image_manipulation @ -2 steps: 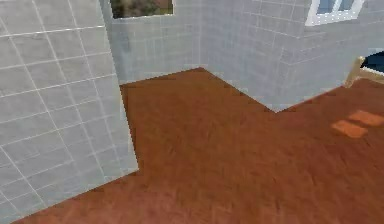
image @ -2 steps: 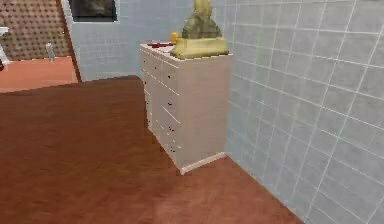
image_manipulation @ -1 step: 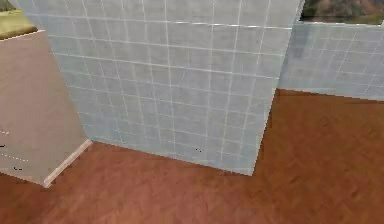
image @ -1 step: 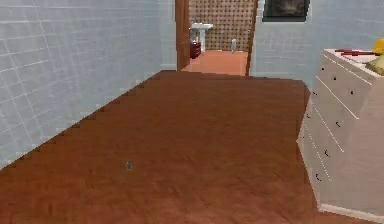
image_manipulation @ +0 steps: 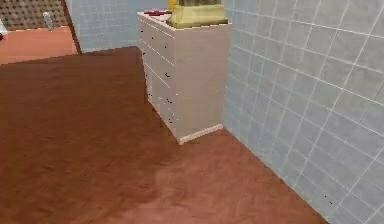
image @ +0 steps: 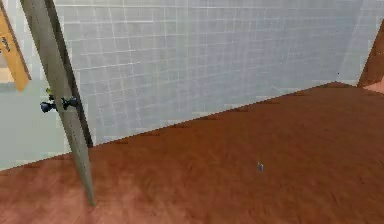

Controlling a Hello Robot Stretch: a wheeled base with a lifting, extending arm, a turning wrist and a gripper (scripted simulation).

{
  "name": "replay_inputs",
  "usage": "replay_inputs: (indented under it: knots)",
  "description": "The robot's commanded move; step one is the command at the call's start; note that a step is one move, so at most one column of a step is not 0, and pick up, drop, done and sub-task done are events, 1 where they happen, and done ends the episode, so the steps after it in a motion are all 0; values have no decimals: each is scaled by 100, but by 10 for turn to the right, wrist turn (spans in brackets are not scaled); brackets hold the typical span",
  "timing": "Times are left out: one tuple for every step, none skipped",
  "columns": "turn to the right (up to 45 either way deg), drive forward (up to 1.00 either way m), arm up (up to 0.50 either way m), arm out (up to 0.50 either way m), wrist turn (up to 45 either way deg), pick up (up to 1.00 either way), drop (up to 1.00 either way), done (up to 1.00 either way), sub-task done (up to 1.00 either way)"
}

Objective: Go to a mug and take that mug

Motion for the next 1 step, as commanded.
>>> replay_inputs:
  knots:
    - [-450,0,0,0,0,0,0,0,0]
